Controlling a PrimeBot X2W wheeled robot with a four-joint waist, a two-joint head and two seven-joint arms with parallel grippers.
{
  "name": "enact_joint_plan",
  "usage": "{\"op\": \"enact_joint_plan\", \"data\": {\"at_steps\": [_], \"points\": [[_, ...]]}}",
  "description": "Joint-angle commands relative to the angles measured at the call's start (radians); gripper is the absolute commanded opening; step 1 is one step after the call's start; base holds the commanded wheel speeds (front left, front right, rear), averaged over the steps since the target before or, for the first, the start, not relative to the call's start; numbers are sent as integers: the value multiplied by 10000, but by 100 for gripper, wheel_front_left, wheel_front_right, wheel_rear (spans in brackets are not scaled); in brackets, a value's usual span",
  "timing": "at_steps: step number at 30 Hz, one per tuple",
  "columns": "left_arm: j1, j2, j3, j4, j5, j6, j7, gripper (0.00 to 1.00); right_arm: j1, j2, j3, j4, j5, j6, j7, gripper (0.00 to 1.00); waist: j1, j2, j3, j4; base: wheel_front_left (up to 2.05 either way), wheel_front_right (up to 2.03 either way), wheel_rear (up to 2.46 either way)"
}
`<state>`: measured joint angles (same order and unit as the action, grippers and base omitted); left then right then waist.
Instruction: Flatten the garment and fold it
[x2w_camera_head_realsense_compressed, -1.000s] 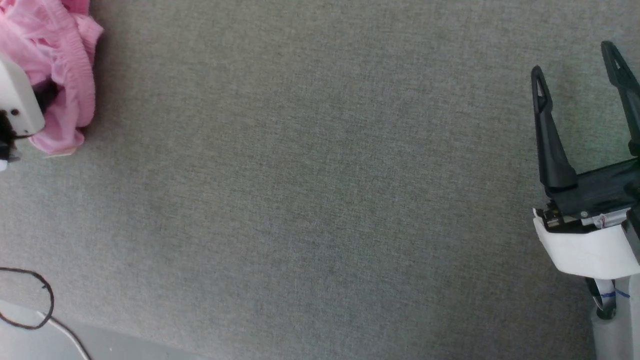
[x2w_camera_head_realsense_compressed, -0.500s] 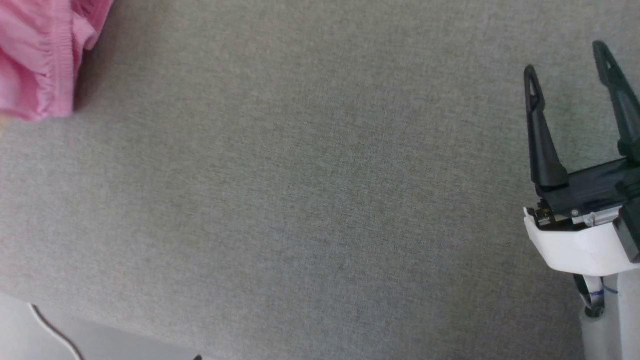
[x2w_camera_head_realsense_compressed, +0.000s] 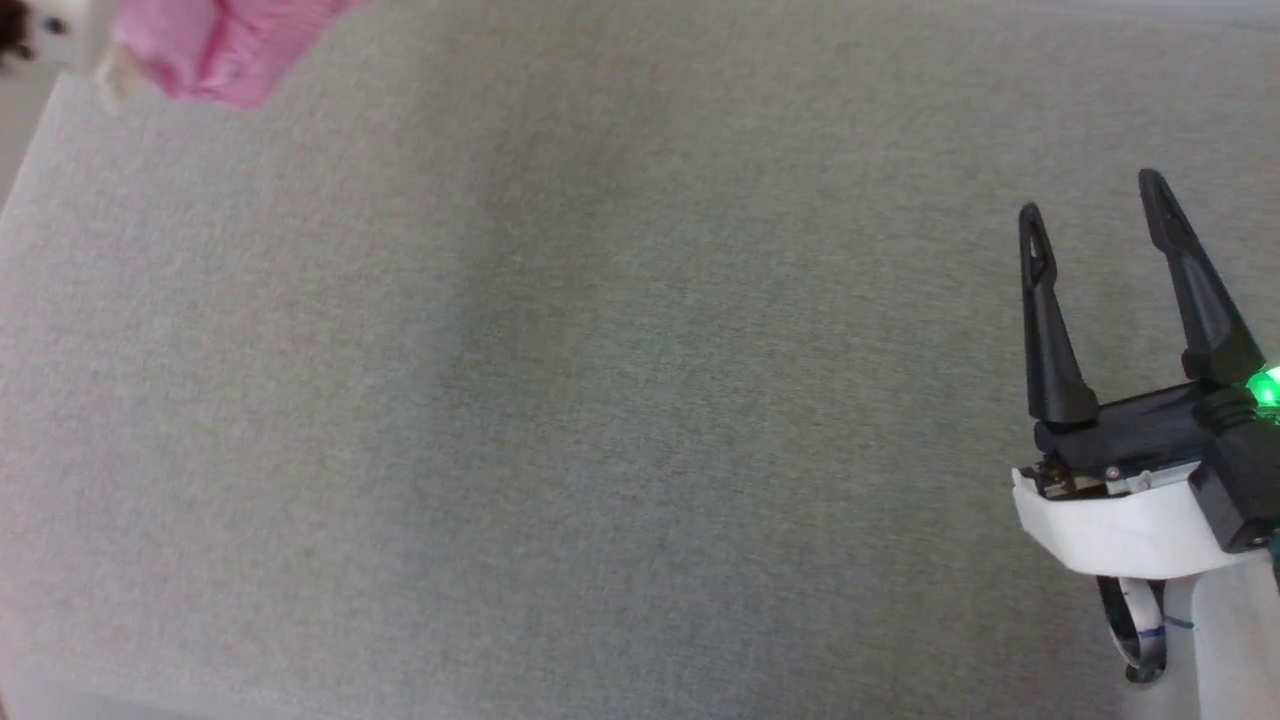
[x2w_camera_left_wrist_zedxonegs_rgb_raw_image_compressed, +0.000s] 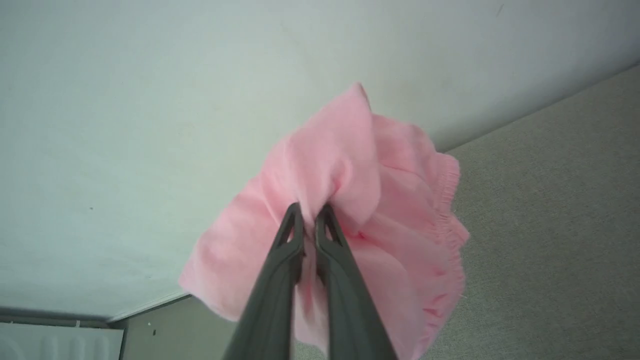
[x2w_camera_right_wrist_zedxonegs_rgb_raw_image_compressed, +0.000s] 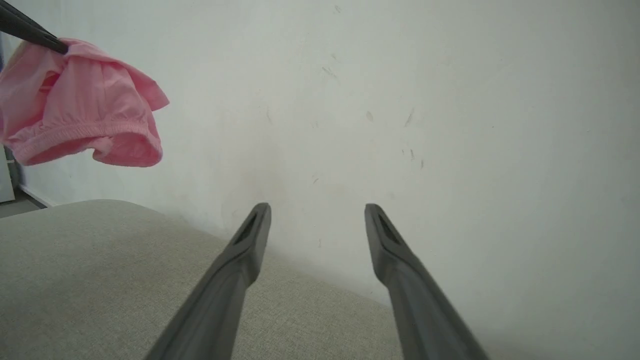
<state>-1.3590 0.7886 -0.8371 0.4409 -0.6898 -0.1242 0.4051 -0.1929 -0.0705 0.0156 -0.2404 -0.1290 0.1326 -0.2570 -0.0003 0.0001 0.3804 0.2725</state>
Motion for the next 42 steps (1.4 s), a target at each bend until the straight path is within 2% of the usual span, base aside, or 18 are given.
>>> {"op": "enact_joint_plan", "data": {"at_steps": [1, 11, 15, 19, 29, 32, 35, 36, 37, 40, 42], "points": [[-186, -174, -228, -187, -63, -65, 10, 0, 123, 41, 2, 37, 84, -19, -47, 100, 3, -1, -673, -759, 0, 0, 0], [-255, -1588, -2597, -1479, -595, -65, -33, 0, 605, 194, -76, 246, 283, -19, -47, 100, 3, -1, -1349, -2307, 0, 0, 0], [148, -2084, -3616, -1743, -613, -65, -53, 0, 660, 199, -167, 309, 563, -19, -47, 100, 3, -1, -1304, -2800, 0, 0, 0], [889, -2463, -4237, -1835, -547, -65, 36, 0, 674, 200, -177, 398, 712, -19, -47, 100, 3, -1, -1161, -3159, 0, 0, 0], [4837, -3566, -4428, -2717, 968, -65, 1939, 0, 483, 201, -138, 620, 841, -19, -47, 100, 3, -1, -833, -3509, 0, 0, 0], [5577, -3497, -4429, -2987, 1038, -65, 2301, 0, 463, 201, -109, 703, 832, -19, -47, 100, 3, -1, -898, -3514, 0, 0, 0], [5673, -3382, -4430, -3058, 1341, -65, 1865, 0, 550, 202, -251, 754, 825, -19, -47, 100, 3, -1, -1125, -3350, 0, 0, 0], [5603, -3382, -4430, -3006, 1322, -65, 1458, 31, 611, 202, -258, 775, 812, -19, -47, 100, 3, -1, -1228, -3288, 0, 0, 0], [5510, -3396, -4430, -2945, 1305, -65, 981, 100, 677, 202, -257, 802, 794, -19, -47, 100, 3, -1, -1345, -3229, 0, 0, 0], [5136, -3432, -4382, -2565, 1138, -65, -584, 100, 899, 202, -301, 840, 779, -19, -47, 100, 3, -1, -1704, -3032, 0, 0, 0], [4972, -3514, -4019, -2281, 1279, 31, -1708, 100, 1060, 202, -353, 837, 786, -19, -47, 100, 3, -1, -1930, -2895, 0, 0, 0]]}}
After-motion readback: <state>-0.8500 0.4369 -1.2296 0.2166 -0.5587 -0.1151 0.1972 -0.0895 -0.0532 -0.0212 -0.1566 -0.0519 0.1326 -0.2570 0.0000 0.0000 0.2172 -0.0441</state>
